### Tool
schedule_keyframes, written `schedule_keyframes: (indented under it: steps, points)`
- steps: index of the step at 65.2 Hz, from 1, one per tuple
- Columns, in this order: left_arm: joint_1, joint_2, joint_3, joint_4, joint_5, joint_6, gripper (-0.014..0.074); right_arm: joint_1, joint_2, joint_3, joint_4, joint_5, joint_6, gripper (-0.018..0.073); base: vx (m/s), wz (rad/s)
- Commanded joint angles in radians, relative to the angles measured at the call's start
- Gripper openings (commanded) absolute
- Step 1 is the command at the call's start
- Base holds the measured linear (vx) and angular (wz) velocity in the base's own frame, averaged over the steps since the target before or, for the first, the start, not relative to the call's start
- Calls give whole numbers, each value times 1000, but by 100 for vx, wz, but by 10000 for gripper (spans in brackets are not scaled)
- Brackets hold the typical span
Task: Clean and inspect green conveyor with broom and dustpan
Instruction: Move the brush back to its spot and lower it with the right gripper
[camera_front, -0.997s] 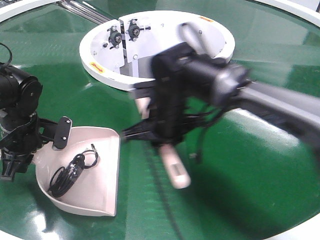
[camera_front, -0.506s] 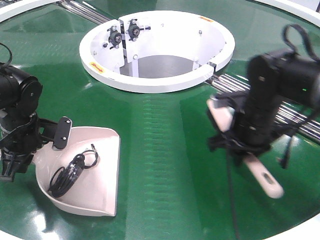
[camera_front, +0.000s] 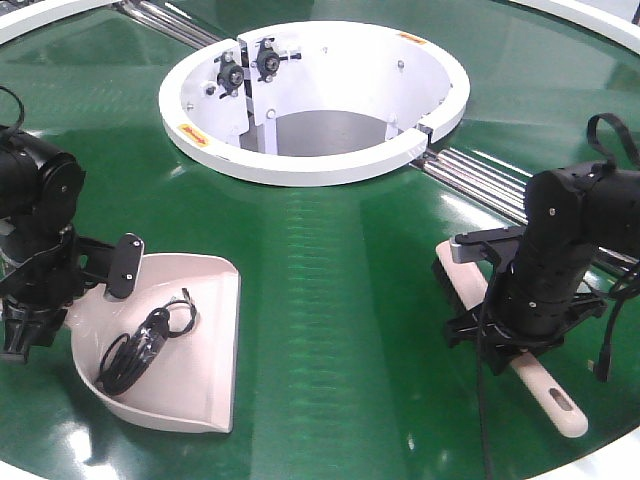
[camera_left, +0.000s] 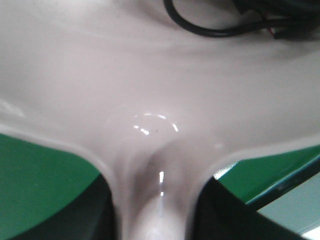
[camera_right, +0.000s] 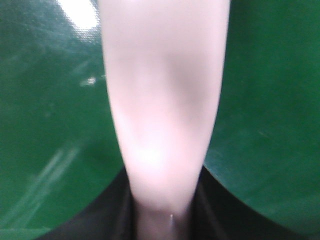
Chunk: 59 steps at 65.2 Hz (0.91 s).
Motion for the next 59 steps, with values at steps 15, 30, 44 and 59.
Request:
schedule_keyframes:
  steps: [15,30,44,59]
  points:
    - [-9,-48,-18,6,25,2,-6,-6,-2,-19,6,-3,-38,12,0,0]
    - [-9,-48,-18,6,25,2,-6,-6,0,-19,17,-19,-41,20,0,0]
    - [-9,-48,-18,6,25,2,-6,-6,0,-19,18,-10,-41,33,0,0]
    - [-9,-48,-18,6,22,2,-6,-6,0,-19,30,-8,-41,67,0,0]
